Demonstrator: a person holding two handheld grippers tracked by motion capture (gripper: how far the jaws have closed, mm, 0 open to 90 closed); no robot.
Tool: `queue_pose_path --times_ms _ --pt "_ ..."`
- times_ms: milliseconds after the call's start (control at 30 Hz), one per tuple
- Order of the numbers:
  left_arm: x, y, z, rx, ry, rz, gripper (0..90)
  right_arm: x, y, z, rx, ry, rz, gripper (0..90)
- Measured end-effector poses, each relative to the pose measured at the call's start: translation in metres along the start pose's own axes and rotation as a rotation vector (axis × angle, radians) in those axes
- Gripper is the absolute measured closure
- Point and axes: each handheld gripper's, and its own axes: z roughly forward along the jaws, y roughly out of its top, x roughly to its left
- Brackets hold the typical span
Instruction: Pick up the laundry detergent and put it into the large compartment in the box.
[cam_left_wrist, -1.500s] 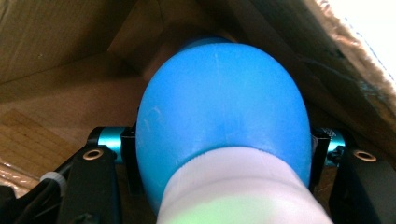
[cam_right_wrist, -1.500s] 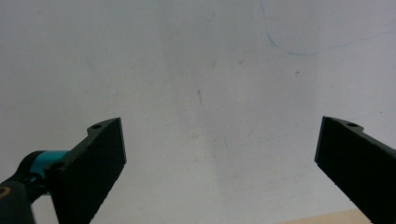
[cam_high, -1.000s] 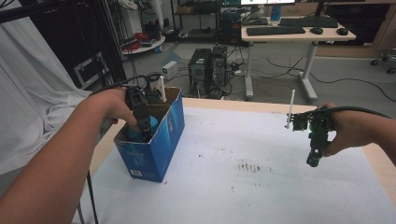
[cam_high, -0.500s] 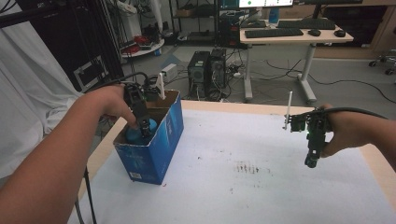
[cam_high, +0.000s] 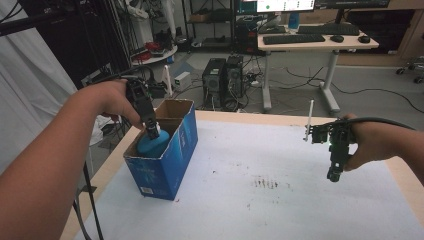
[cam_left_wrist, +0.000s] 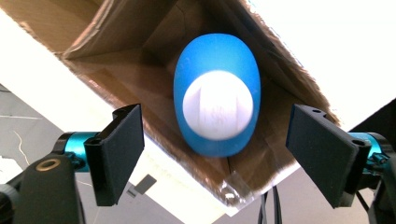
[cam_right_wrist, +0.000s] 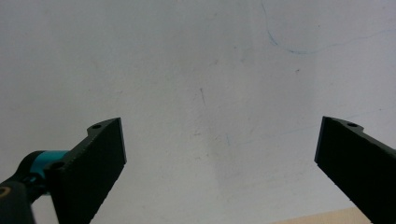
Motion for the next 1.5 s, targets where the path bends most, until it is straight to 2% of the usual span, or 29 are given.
queue_pose_path --times_ms 167,333,467,533,567,767,800,867,900,933,967,1033,1100,1167,1233,1300,1367,1433,1500 --pt "-0.005 -0.001 -0.016 -0.022 0.012 0.001 17.8 0.001 -0.001 -0.002 -0.002 -0.002 0.002 1.0" --pt "-0.014 0.001 -0.031 -0.043 0.017 0.033 15.1 0.001 -0.002 -0.003 -0.008 -0.005 0.002 1.0" --pt "-0.027 0.005 -0.043 -0.053 0.020 0.091 12.5 0.001 -0.003 -0.004 -0.011 -0.004 0.006 1.0" --pt "-0.035 0.009 -0.047 -0.055 0.009 0.112 12.5 0.001 -0.003 -0.005 -0.012 -0.002 0.004 1.0" --pt "-0.038 0.011 -0.049 -0.055 0.017 0.143 12.5 0.002 -0.003 -0.005 -0.009 -0.002 0.010 1.0" --pt "-0.065 0.027 -0.055 -0.073 0.028 0.249 12.5 0.004 -0.002 -0.006 -0.016 -0.004 0.003 1.0" --pt "-0.065 0.027 -0.055 -0.073 0.028 0.249 12.5 0.004 -0.002 -0.006 -0.016 -0.004 0.003 1.0" --pt "-0.079 0.036 -0.054 -0.079 0.026 0.291 9.3 0.005 -0.002 -0.007 -0.013 -0.006 0.000 1.0" --pt "-0.079 0.036 -0.054 -0.079 0.026 0.291 9.3 0.006 -0.002 -0.007 -0.017 -0.004 -0.001 1.0" --pt "-0.087 0.041 -0.051 -0.067 0.030 0.331 9.3 0.006 -0.002 -0.007 -0.013 -0.005 0.000 1.0" --pt "-0.087 0.041 -0.051 -0.067 0.030 0.331 9.3 0.007 -0.001 -0.007 -0.017 -0.006 -0.006 1.0" --pt "-0.099 0.046 -0.047 -0.067 0.015 0.391 9.3 0.008 -0.001 -0.007 -0.015 -0.005 -0.007 1.0" --pt "-0.106 0.051 -0.044 -0.069 0.005 0.418 9.3 0.009 -0.001 -0.008 -0.013 -0.008 -0.017 1.0" --pt "-0.113 0.057 -0.039 -0.065 0.000 0.467 9.3 0.011 0.000 -0.007 -0.012 -0.007 -0.015 1.0" --pt "-0.117 0.059 -0.036 -0.068 -0.010 0.479 9.3 0.011 0.000 -0.007 -0.015 -0.008 -0.023 1.0" --pt "-0.127 0.068 -0.026 -0.053 -0.032 0.528 9.3 0.013 0.002 -0.006 -0.013 -0.009 -0.019 1.0" --pt "-0.131 0.071 -0.022 -0.049 -0.030 0.537 9.4 0.014 0.003 -0.005 -0.010 -0.007 -0.033 1.0" --pt "-0.136 0.079 -0.012 -0.034 -0.042 0.565 9.4 0.015 0.004 -0.005 -0.005 -0.008 -0.026 1.0" --pt "-0.139 0.084 -0.005 -0.029 -0.042 0.579 9.4 0.015 0.005 -0.004 -0.005 -0.006 -0.039 1.0"
